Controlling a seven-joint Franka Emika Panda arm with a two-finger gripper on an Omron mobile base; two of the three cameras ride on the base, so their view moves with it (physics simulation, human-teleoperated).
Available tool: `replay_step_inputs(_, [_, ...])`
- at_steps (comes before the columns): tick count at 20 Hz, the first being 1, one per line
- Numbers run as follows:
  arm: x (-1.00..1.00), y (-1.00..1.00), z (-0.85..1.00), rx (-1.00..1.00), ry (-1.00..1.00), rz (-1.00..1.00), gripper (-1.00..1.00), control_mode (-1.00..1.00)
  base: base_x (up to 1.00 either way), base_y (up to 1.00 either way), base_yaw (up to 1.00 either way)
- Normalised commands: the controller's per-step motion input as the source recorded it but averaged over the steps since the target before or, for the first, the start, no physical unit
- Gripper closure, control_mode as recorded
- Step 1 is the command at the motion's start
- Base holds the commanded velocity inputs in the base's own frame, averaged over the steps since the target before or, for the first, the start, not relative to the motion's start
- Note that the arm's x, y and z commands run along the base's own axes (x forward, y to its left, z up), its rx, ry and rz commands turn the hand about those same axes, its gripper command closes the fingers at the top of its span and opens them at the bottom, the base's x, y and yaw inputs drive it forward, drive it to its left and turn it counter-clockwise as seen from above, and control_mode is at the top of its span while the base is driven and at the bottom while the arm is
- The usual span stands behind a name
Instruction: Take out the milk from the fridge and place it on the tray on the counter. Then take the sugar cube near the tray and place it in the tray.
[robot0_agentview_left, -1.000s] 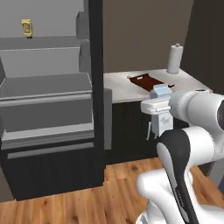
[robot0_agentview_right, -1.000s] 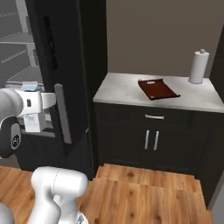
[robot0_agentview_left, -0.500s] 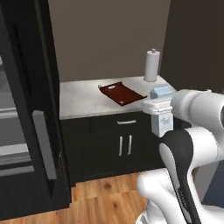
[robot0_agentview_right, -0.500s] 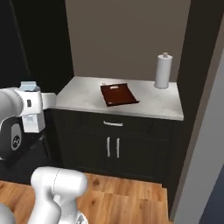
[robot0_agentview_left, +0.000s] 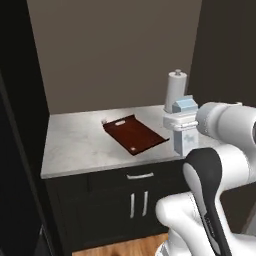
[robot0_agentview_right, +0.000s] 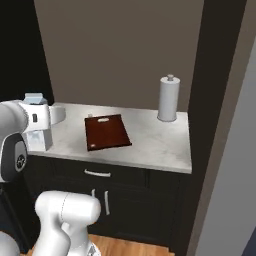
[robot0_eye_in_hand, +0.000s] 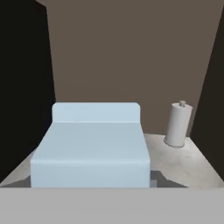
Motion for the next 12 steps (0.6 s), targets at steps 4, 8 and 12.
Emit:
replay_step_inputs(4, [0.0, 0.0, 0.0, 0.0, 0.0, 0.0, 1.0, 1.0, 0.94, 0.46, -0.1])
replay_step_inputs(8, [0.0, 0.0, 0.0, 0.0, 0.0, 0.0, 1.0, 1.0, 1.0, 0.45, -0.18])
replay_step_inputs(12, [0.0, 0.0, 0.0, 0.0, 0.0, 0.0, 1.0, 1.0, 1.0, -0.24, -0.03])
